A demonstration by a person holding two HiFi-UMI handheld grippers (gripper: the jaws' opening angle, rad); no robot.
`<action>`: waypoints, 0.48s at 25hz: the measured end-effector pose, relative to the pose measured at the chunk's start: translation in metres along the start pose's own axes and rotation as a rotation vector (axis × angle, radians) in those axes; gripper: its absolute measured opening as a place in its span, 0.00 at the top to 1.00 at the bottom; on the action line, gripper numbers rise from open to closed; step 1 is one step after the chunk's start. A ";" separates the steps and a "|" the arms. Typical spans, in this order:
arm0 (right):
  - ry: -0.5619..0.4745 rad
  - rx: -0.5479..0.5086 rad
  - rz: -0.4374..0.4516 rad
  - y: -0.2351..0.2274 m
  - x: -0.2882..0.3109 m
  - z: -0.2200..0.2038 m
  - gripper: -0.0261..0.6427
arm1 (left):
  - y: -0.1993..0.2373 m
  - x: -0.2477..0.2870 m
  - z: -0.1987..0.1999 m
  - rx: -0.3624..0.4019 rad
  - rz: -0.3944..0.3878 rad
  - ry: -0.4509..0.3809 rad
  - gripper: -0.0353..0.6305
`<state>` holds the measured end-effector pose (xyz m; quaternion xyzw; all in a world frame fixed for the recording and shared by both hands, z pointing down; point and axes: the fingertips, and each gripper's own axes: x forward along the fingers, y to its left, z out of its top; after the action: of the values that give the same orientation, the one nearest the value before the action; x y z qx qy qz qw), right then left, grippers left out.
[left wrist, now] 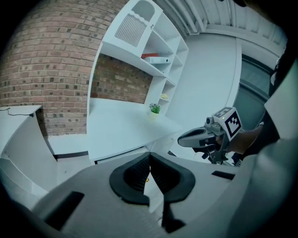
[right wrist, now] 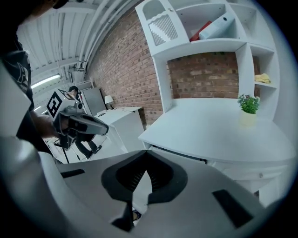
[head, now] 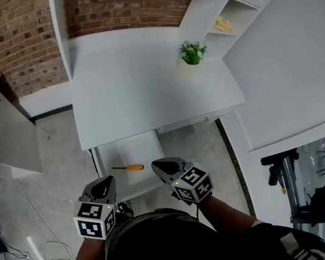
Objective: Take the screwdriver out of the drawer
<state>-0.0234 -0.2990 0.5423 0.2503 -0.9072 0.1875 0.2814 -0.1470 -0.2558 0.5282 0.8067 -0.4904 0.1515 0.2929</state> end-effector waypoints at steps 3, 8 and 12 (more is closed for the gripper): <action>0.042 -0.016 -0.028 -0.005 0.022 -0.002 0.95 | 0.020 0.005 -0.003 0.002 -0.018 0.022 0.92; 0.147 -0.081 -0.091 -0.016 0.051 -0.015 0.95 | 0.046 0.013 -0.010 0.047 -0.030 0.057 0.92; 0.236 -0.183 -0.116 -0.023 0.072 -0.034 0.95 | 0.058 0.017 -0.020 0.055 -0.047 0.077 0.92</action>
<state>-0.0478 -0.3267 0.6170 0.2521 -0.8651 0.1157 0.4180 -0.1889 -0.2758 0.5716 0.8192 -0.4555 0.1888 0.2929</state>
